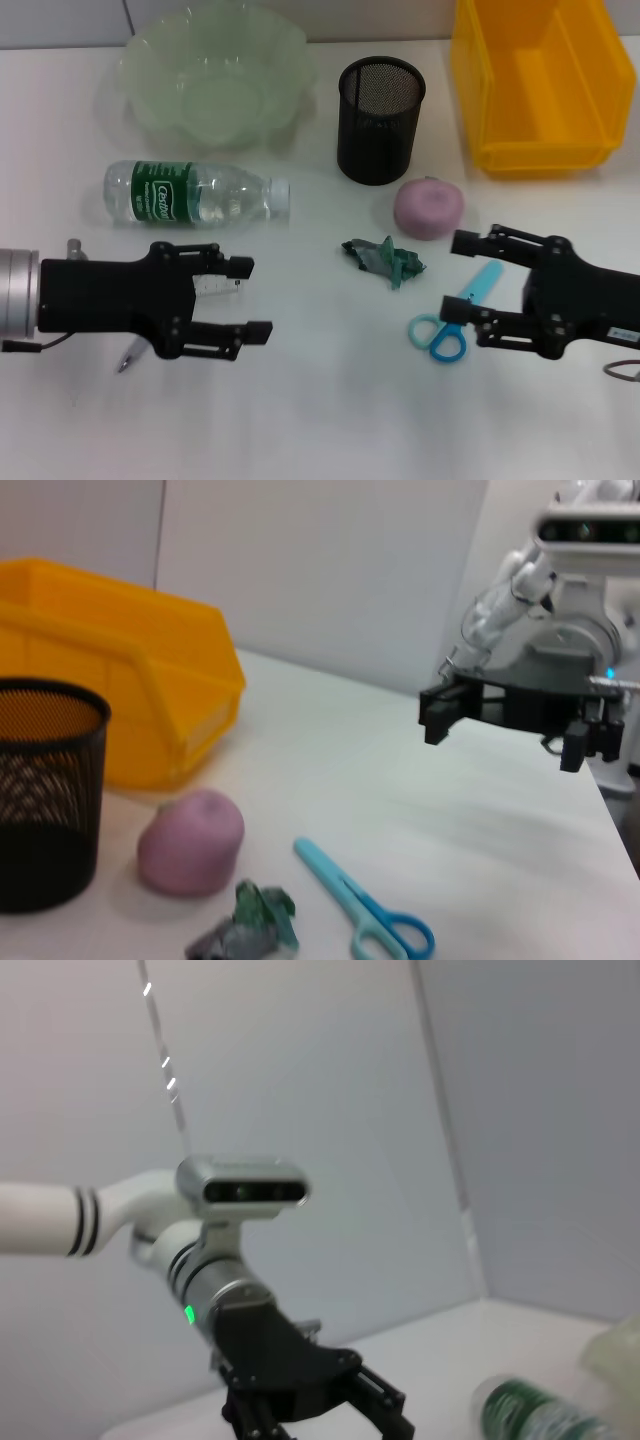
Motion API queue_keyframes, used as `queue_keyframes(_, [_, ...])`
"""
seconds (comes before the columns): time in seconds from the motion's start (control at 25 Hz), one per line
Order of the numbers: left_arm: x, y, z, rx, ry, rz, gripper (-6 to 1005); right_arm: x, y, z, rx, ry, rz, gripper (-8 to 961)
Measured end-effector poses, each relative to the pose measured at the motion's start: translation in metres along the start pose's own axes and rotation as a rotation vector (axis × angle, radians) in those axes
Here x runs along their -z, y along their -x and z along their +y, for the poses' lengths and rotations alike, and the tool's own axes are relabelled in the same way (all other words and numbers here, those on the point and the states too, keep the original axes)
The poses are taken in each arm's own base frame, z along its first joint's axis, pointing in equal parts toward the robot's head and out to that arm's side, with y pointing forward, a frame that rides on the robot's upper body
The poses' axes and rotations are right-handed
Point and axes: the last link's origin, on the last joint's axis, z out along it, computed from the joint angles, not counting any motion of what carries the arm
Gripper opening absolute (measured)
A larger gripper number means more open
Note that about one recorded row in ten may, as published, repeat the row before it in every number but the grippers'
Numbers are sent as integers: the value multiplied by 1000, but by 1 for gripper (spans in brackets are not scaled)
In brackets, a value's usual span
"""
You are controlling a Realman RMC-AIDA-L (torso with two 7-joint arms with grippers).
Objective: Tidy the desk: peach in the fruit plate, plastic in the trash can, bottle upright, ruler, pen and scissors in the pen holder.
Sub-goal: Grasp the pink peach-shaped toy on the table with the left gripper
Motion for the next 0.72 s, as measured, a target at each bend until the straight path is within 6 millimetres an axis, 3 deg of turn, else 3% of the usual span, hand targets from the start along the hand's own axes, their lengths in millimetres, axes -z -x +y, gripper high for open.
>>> queue_keyframes(0.32, [-10,-16,-8,7,-10,95,812,29,-22,15,13,-183,-129,796])
queue_keyframes(0.72, [-42,-41,-22,-8,29,173,811,38,-36,28,8,-262,-170,796])
